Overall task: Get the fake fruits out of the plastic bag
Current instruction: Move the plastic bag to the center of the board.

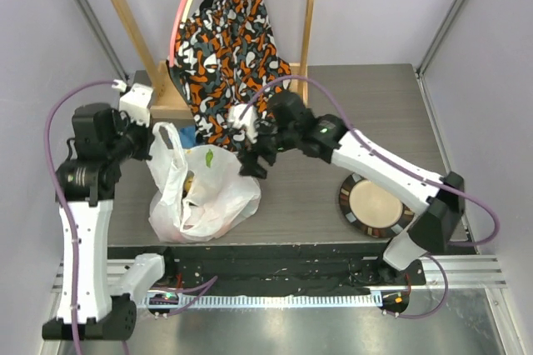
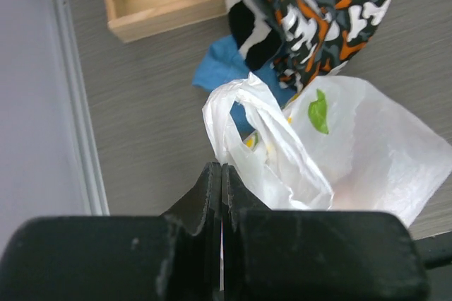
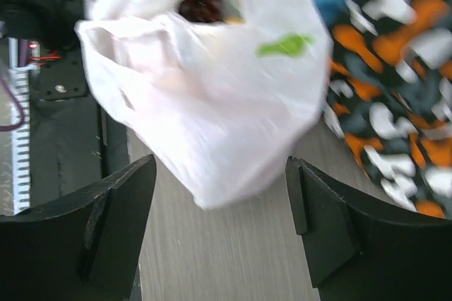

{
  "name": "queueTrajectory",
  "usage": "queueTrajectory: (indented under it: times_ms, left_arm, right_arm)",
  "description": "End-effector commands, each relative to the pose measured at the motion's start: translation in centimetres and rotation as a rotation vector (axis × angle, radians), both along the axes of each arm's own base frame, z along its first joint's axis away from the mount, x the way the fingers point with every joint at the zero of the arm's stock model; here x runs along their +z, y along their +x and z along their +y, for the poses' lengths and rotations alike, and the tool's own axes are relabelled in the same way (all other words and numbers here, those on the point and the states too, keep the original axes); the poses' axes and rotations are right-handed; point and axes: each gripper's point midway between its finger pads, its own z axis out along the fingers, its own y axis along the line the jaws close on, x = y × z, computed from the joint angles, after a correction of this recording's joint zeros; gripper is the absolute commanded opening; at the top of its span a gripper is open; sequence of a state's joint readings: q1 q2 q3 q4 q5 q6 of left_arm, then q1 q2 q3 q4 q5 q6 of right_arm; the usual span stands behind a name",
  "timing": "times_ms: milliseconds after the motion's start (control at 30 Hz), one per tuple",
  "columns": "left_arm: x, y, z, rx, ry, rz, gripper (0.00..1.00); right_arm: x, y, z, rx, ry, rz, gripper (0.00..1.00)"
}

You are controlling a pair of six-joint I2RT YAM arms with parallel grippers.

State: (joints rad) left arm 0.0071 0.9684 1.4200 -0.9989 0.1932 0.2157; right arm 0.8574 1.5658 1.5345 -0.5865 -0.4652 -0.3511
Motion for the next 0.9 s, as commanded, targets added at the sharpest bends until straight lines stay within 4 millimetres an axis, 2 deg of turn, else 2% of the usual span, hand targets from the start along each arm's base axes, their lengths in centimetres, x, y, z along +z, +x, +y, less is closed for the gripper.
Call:
queueTrajectory:
  times_ms: [0, 67, 100, 133, 167, 233, 400, 467, 567, 667, 700, 867]
  left_arm:
    - [-2.3, -0.5, 2.8, 0.188, 0.003, 0.021, 0.0]
    - [-2.9, -0.1, 3.0, 0.234, -0.056, 0.035, 0.0]
    - [-3.9, 0.2, 3.0, 0.245, -0.082, 0.065, 0.0]
    - [-4.2, 0.3, 3.4, 0.271, -0.097, 0.076, 0.0]
    - [-4.5, 0.4, 3.3, 0.279, -0.118, 0.09, 0.0]
    - [-5.2, 0.7, 2.9, 0.265, -0.139, 0.113, 0.0]
    - [-5.3, 0.8, 2.2, 0.274, -0.202, 0.133, 0.0]
    - [-5.1, 0.7, 2.2, 0.276, -0.202, 0.123, 0.0]
    - [-4.9, 0.6, 2.2, 0.275, -0.203, 0.119, 0.0]
    - [-4.4, 0.8, 2.2, 0.282, -0.22, 0.121, 0.0]
    - [-4.1, 1.0, 2.2, 0.285, -0.225, 0.12, 0.0]
    - [-3.0, 1.7, 2.2, 0.282, -0.243, 0.111, 0.0]
  right_arm:
    - [-0.8, -5.1, 6.1, 0.205, 0.005, -0.021, 0.79]
    - [-2.0, -6.6, 7.7, 0.256, -0.015, -0.031, 0.77]
    - [-2.8, -8.4, 8.7, 0.302, -0.028, -0.032, 0.75]
    - [-4.2, -8.7, 9.4, 0.314, -0.054, -0.033, 0.7]
    - [-4.7, -9.2, 10.0, 0.33, -0.059, -0.048, 0.68]
    - [-5.6, -10.3, 11.5, 0.367, -0.042, -0.071, 0.68]
    - [-7.5, -12.6, 14.0, 0.429, -0.012, -0.126, 0.72]
    - [-8.1, -13.1, 15.2, 0.435, -0.011, -0.13, 0.73]
    - [-7.9, -12.7, 16.5, 0.409, 0.009, -0.134, 0.73]
    - [-8.7, -12.5, 17.5, 0.418, 0.012, -0.136, 0.73]
    - [-9.8, -12.5, 17.8, 0.425, -0.004, -0.127, 0.73]
    - [-12.3, -12.3, 18.3, 0.421, -0.054, -0.138, 0.69]
